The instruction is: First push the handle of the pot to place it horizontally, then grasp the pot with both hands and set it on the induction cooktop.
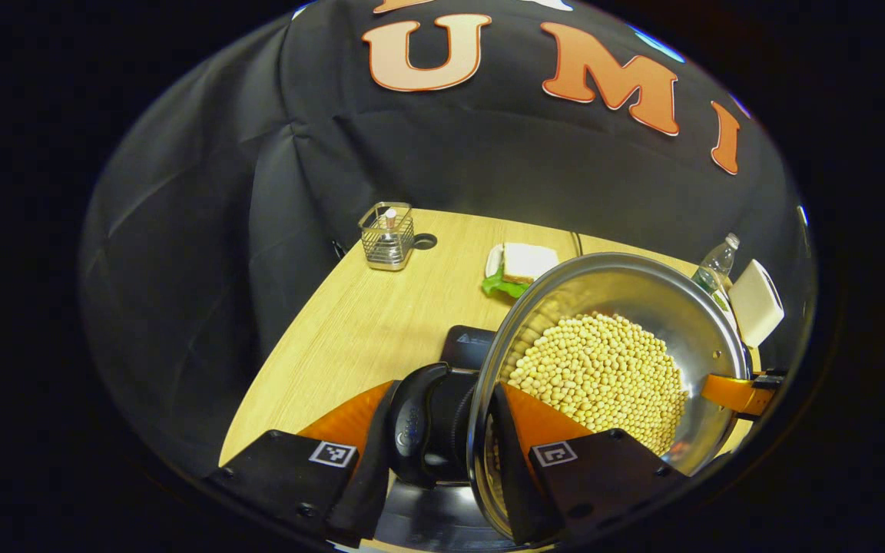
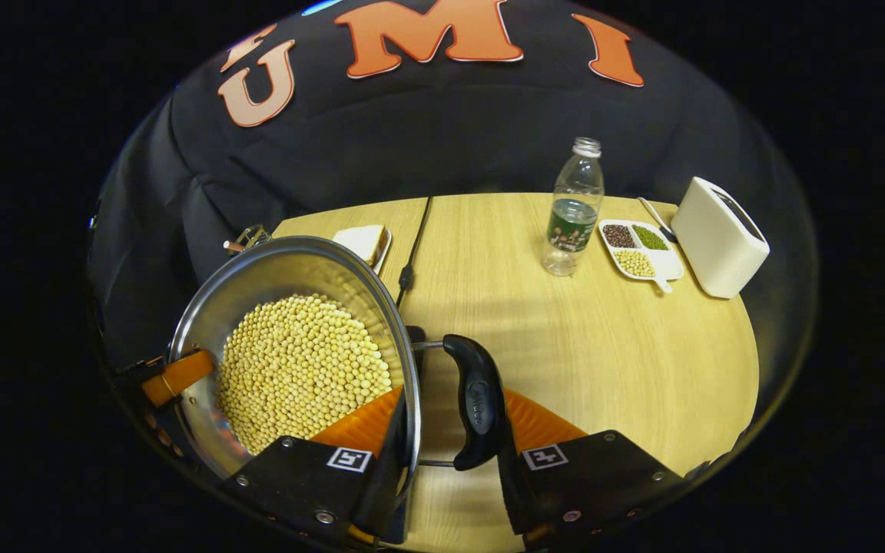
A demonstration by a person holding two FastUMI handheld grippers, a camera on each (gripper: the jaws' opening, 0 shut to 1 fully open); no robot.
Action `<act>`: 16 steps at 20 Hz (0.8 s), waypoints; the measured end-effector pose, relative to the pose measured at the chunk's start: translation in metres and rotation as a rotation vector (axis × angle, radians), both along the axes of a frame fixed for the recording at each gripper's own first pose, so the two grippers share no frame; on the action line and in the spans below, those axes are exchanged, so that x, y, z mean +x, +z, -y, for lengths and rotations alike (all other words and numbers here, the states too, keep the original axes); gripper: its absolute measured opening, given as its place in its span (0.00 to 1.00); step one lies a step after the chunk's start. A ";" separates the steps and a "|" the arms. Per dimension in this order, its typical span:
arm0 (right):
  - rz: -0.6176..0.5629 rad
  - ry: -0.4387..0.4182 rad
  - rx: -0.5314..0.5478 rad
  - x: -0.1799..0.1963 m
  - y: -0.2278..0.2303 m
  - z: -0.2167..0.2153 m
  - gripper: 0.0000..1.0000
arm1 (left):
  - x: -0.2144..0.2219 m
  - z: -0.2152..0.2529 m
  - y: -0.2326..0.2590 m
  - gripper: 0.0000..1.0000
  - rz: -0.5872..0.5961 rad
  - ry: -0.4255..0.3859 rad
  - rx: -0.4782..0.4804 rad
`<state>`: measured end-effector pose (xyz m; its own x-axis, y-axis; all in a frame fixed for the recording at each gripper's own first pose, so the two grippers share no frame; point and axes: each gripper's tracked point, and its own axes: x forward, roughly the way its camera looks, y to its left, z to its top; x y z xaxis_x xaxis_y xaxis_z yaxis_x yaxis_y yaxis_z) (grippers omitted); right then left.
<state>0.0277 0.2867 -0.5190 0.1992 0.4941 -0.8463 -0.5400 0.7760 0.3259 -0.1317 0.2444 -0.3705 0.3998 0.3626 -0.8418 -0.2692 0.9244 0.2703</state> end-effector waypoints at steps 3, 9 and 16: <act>-0.023 -0.002 -0.032 0.003 0.007 0.002 0.57 | 0.006 0.011 -0.014 0.69 -0.034 0.003 -0.016; -0.056 -0.010 -0.086 -0.006 0.021 0.003 0.57 | 0.011 0.008 -0.016 0.69 -0.092 -0.017 -0.039; -0.082 -0.024 -0.074 -0.008 0.020 0.005 0.52 | 0.006 0.009 -0.017 0.71 -0.092 -0.044 -0.044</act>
